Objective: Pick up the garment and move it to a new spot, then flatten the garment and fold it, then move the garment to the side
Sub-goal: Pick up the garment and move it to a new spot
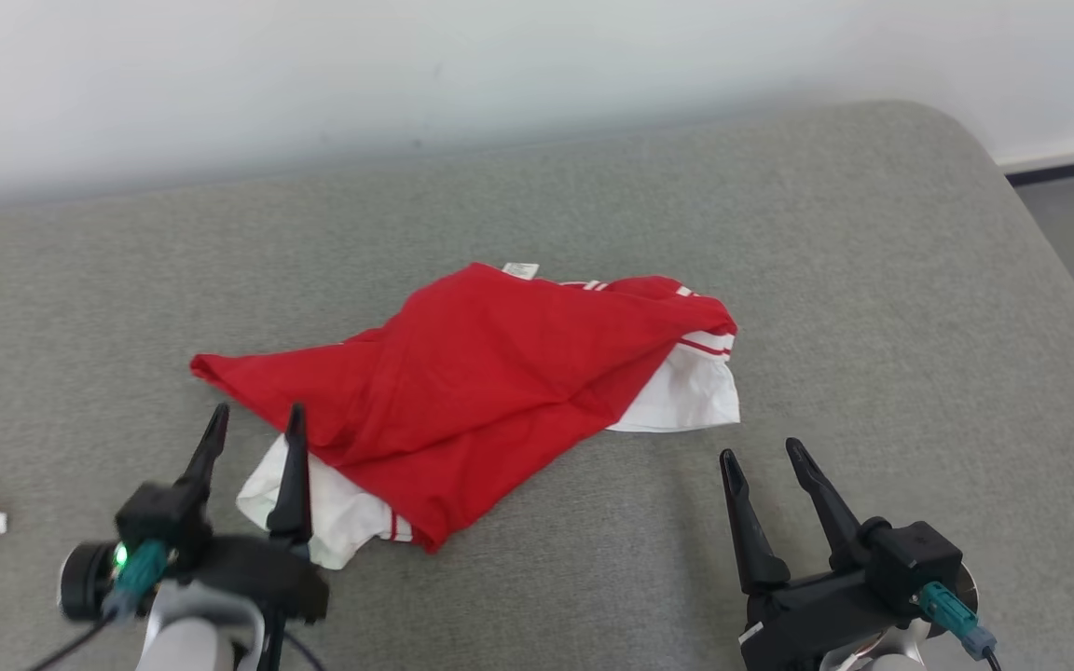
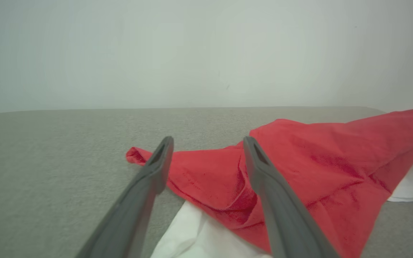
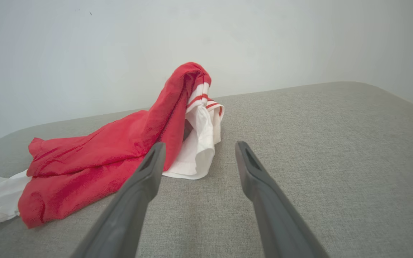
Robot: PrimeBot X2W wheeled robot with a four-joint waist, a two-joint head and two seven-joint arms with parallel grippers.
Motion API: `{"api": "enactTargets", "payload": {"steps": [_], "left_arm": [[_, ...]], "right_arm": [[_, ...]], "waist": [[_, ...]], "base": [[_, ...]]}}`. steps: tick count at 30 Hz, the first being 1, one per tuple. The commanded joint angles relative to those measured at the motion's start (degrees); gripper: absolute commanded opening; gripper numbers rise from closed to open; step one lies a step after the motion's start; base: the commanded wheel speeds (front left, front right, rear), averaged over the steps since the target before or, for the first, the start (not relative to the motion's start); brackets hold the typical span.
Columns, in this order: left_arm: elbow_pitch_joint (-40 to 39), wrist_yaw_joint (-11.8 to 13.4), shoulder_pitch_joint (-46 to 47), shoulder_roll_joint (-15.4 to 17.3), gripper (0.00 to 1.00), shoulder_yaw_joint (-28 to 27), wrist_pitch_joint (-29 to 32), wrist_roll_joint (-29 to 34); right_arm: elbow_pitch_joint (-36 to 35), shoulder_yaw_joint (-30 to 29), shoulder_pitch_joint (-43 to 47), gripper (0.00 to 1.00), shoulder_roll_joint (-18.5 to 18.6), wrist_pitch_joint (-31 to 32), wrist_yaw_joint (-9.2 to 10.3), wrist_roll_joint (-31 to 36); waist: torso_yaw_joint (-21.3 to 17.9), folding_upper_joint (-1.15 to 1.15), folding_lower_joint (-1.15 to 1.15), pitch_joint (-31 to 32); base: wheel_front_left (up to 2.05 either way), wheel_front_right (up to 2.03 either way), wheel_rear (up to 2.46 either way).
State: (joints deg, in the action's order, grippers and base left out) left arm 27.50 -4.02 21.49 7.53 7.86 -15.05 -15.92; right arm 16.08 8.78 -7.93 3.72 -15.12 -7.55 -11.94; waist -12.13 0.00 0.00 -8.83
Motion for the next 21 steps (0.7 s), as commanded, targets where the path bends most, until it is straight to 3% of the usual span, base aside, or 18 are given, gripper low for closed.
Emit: {"api": "enactTargets", "payload": {"steps": [1,11,21], "left_arm": [[-2.0,0.3,-3.13,-0.41,1.0,-1.9,-0.18,1.63],[-11.78,-0.18,-17.3,-3.52,1.0,-12.46,-0.19,5.66],[-14.3,-1.67,-24.9,-4.65,1.0,-14.92,-0.19,7.61]], "right_arm": [[-0.05,-0.12,0.87,1.0,-0.01,-0.04,0.12,0.47],[0.42,0.02,2.48,1.0,-0.32,-0.04,0.12,0.19],[0.99,0.41,3.92,1.0,-0.65,-0.04,0.12,-0.18]], "waist": [[2.26,0.0,0.0,2.04],[4.87,0.0,0.0,4.98],[5.56,0.0,0.0,7.62]], "base": [[0.0,0.0,0.0],[0.0,0.0,0.0],[0.0,0.0,0.0]]}}
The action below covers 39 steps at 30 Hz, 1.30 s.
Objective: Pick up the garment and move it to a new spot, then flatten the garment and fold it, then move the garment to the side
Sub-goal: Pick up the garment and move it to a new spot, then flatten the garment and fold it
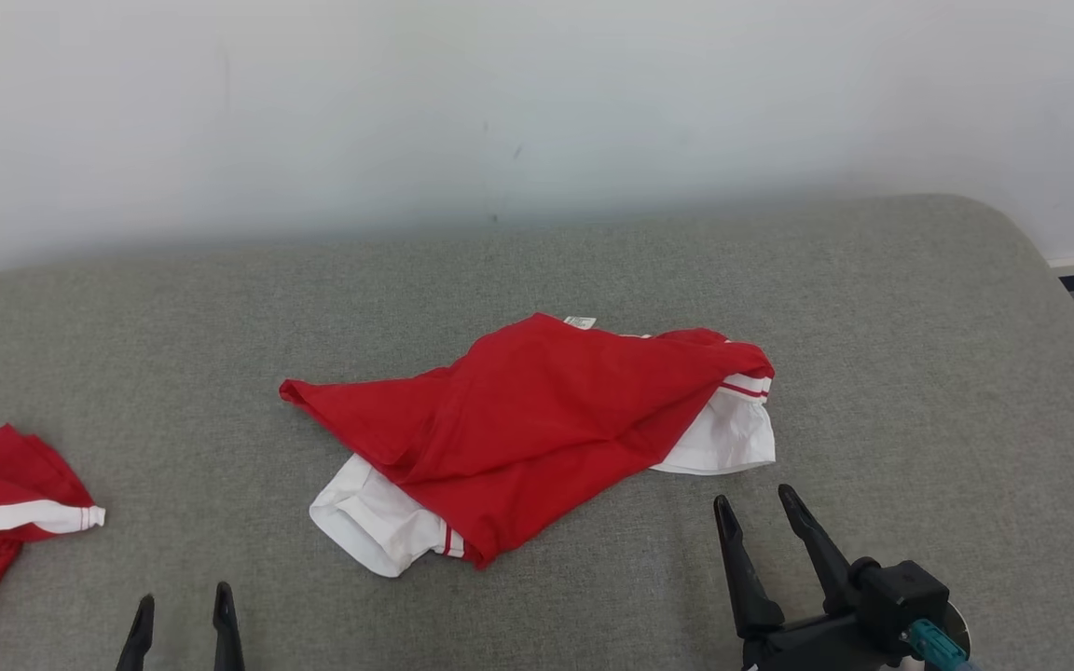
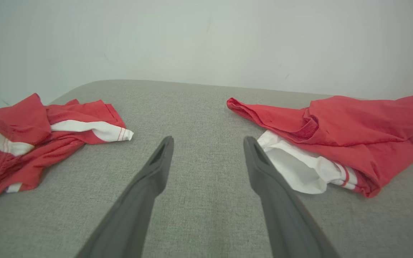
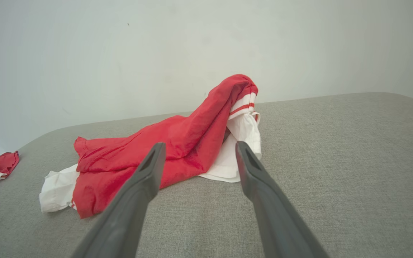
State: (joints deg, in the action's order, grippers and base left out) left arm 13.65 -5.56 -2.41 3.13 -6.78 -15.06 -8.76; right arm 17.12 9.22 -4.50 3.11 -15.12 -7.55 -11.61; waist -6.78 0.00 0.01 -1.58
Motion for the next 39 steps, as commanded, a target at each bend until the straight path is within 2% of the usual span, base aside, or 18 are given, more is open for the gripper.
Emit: {"api": "enactTargets", "payload": {"steps": [1,13,24,29,34,39], "left_arm": [[-0.69,-0.15,-1.46,-0.25,1.0,-0.38,-0.17,0.47],[-1.39,1.07,-2.88,-0.27,1.0,2.3,-0.17,-1.8],[-0.35,1.21,-0.79,-0.28,1.0,6.05,-0.18,-2.96],[0.01,1.39,-0.27,-0.28,1.0,7.31,-0.17,-3.32],[0.06,1.53,0.71,-0.28,1.0,8.42,-0.18,-3.81],[0.15,1.55,1.92,-0.28,1.0,9.78,-0.17,-4.31]], "right_arm": [[-0.03,-0.02,0.65,1.0,-0.08,-0.04,0.12,-0.52],[-0.08,0.0,1.14,1.0,-0.13,-0.04,0.12,-0.66],[1.26,3.11,-3.36,1.0,0.56,-0.03,0.12,-2.06],[2.54,4.97,-8.89,1.0,1.83,-0.03,0.12,-2.63],[4.49,6.44,-17.45,1.0,5.09,-0.04,0.12,-3.19],[10.12,6.3,-25.53,1.0,8.14,-0.03,0.12,-4.45]], "waist": [[0.24,0.0,-0.01,0.5],[1.58,0.0,-0.01,0.42],[6.27,0.0,-0.01,-2.68],[8.43,0.0,-0.01,-4.18],[10.13,0.0,-0.01,-5.52],[11.44,0.0,-0.01,-6.55]], "base": [[0.0,0.0,0.0],[0.0,0.0,0.0],[0.0,0.0,0.0],[0.0,0.0,0.0],[0.0,0.0,0.0],[0.0,0.0,0.0]]}}
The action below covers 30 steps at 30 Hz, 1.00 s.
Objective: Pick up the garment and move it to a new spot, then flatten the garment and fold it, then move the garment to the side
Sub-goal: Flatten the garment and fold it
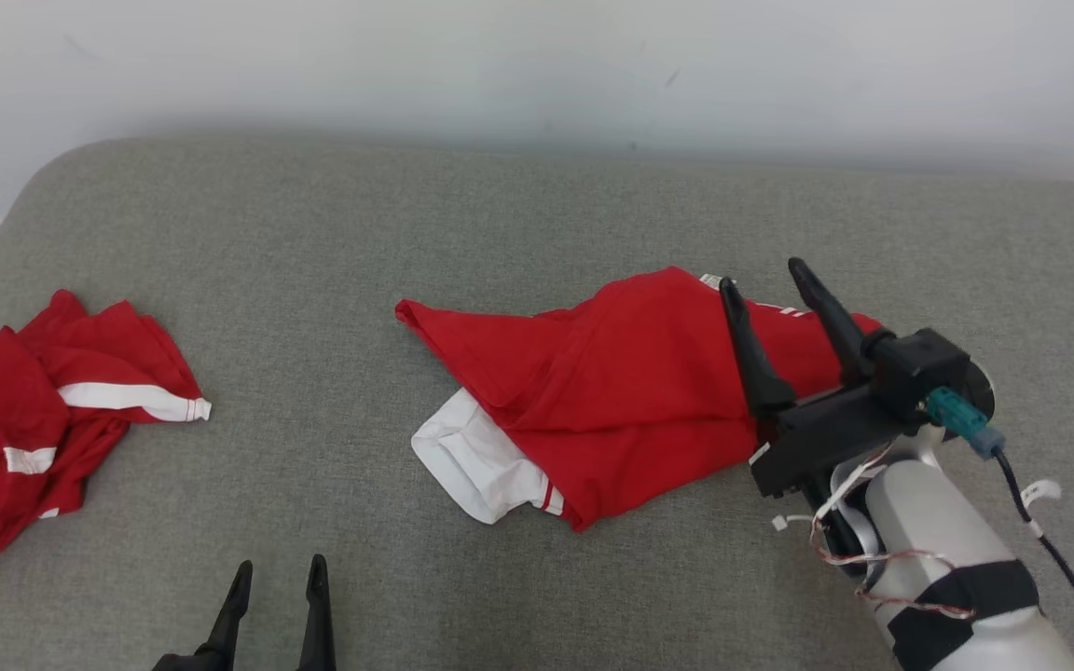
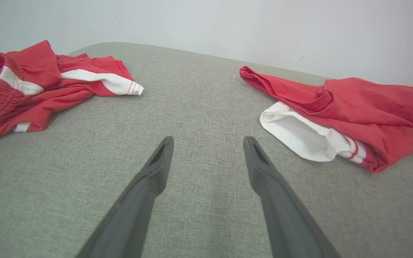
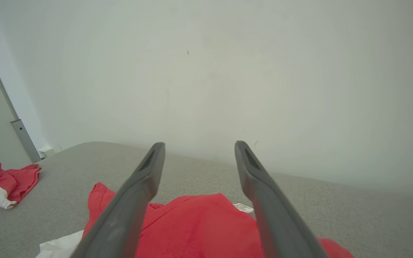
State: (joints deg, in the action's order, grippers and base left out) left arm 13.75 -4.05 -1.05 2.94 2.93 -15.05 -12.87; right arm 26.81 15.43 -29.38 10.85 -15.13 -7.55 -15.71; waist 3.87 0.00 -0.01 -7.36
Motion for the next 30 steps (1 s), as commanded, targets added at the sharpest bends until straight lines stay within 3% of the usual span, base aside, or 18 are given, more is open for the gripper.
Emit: {"api": "enactTargets", "payload": {"steps": [1,8,16,21,30], "left_arm": [[0.25,-0.01,0.73,-0.08,1.0,0.39,-0.19,-0.45],[1.41,-0.32,2.34,-0.08,1.0,3.37,-0.19,-1.0],[1.54,-0.09,4.78,-0.09,1.0,5.02,-0.19,-1.65],[1.6,0.21,5.36,-0.07,1.0,5.75,-0.19,-2.41],[1.0,0.65,5.85,-0.08,1.0,6.46,-0.19,-2.95]], "right_arm": [[1.79,0.28,-1.96,1.0,0.77,-0.02,0.12,-0.82],[13.5,2.97,-10.42,1.0,3.84,0.25,0.12,-2.75],[22.93,9.29,-18.56,1.0,5.58,4.86,0.12,-5.87],[28.7,12.84,-21.97,1.0,5.31,8.5,0.12,-7.21],[34.92,15.49,-23.92,1.0,4.38,7.59,0.12,-9.61]], "waist": [[0.98,0.0,0.01,-0.96],[2.27,0.0,0.01,-2.95],[4.32,0.0,0.01,-5.97],[6.16,0.0,0.01,-7.49],[7.55,0.0,0.01,-9.54]], "base": [[0.0,0.0,0.0],[0.0,0.0,0.0],[0.0,0.0,0.0],[0.0,0.0,0.0],[0.0,0.0,0.0]]}}
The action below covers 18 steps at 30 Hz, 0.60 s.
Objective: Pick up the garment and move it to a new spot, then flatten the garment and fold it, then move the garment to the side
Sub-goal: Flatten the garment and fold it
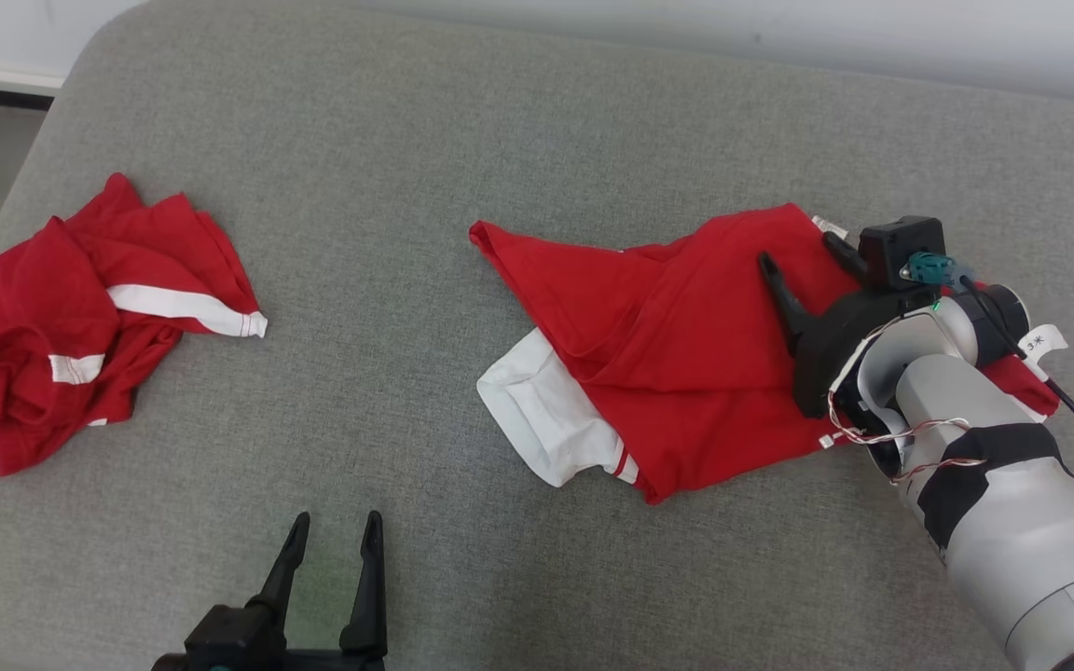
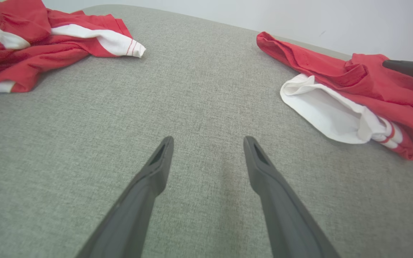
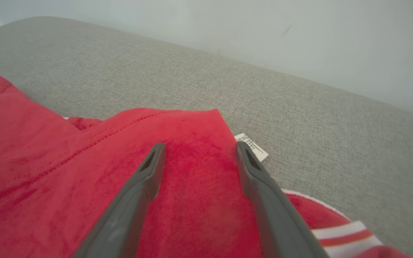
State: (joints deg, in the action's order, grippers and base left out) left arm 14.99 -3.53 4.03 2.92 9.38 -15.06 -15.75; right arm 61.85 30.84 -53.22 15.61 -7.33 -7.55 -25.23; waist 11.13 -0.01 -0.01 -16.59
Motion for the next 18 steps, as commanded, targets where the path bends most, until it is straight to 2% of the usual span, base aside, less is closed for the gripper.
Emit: {"api": "enactTargets", "payload": {"steps": [1,3,4,5,6,7,8,9,10,18], "left_arm": [[-0.27,0.16,0.89,-0.06,1.0,0.1,-0.18,-0.08],[-0.37,0.24,1.16,-0.07,1.0,0.32,-0.17,-0.11],[-0.45,0.31,1.25,-0.07,1.0,0.4,-0.18,-0.16],[-0.46,0.34,1.39,-0.06,1.0,0.48,-0.17,-0.18],[-0.5,0.38,1.57,-0.06,1.0,0.54,-0.17,-0.18],[-0.58,0.37,1.76,-0.06,1.0,0.56,-0.17,-0.16],[-0.64,0.34,1.88,-0.06,1.0,0.54,-0.18,-0.08],[-0.69,0.29,1.91,-0.06,1.0,0.48,-0.18,0.03],[-0.73,0.22,1.89,-0.06,1.0,0.41,-0.18,0.15],[-0.55,-0.01,1.31,-0.07,1.0,0.7,-0.18,-0.05]], "right_arm": [[0.39,0.34,-0.37,1.0,-0.35,-0.37,0.12,-0.2],[1.3,0.68,-0.8,1.0,-0.54,-0.89,0.12,-0.76],[1.69,0.87,-0.75,0.97,-0.68,-0.97,0.12,-1.02],[2.14,1.11,-0.66,0.79,-0.78,-1.16,0.12,-1.29],[2.52,1.35,-0.71,0.49,-0.83,-1.33,0.12,-1.54],[2.82,1.56,-0.76,0.44,-0.81,-1.63,0.12,-1.81],[3.15,1.78,-0.82,0.28,-0.86,-1.84,0.12,-1.95],[3.27,1.91,-0.91,0.09,-0.96,-2.36,0.12,-2.28],[3.27,2.13,-1.02,0.0,-0.98,-2.87,0.12,-2.39],[1.27,2.84,-2.25,0.0,-0.05,-7.06,0.12,-3.64]], "waist": [[0.35,0.01,0.01,-0.51],[0.46,0.01,0.01,-0.86],[0.51,0.01,0.01,-1.03],[0.56,0.01,0.01,-1.15],[0.61,0.01,0.01,-1.27],[0.65,0.01,0.01,-1.35],[0.65,0.01,0.01,-1.4],[0.63,0.01,0.01,-1.43],[0.59,0.01,0.01,-1.46],[0.39,0.01,0.01,-0.89]], "base": [[0.0,0.0,0.0],[0.0,0.0,0.0],[0.0,0.0,0.0],[0.0,0.0,0.0],[0.0,0.0,0.0],[0.0,0.0,0.0],[0.0,0.0,0.0],[0.0,0.0,0.0],[0.0,0.0,0.0],[0.0,0.0,0.0]]}}
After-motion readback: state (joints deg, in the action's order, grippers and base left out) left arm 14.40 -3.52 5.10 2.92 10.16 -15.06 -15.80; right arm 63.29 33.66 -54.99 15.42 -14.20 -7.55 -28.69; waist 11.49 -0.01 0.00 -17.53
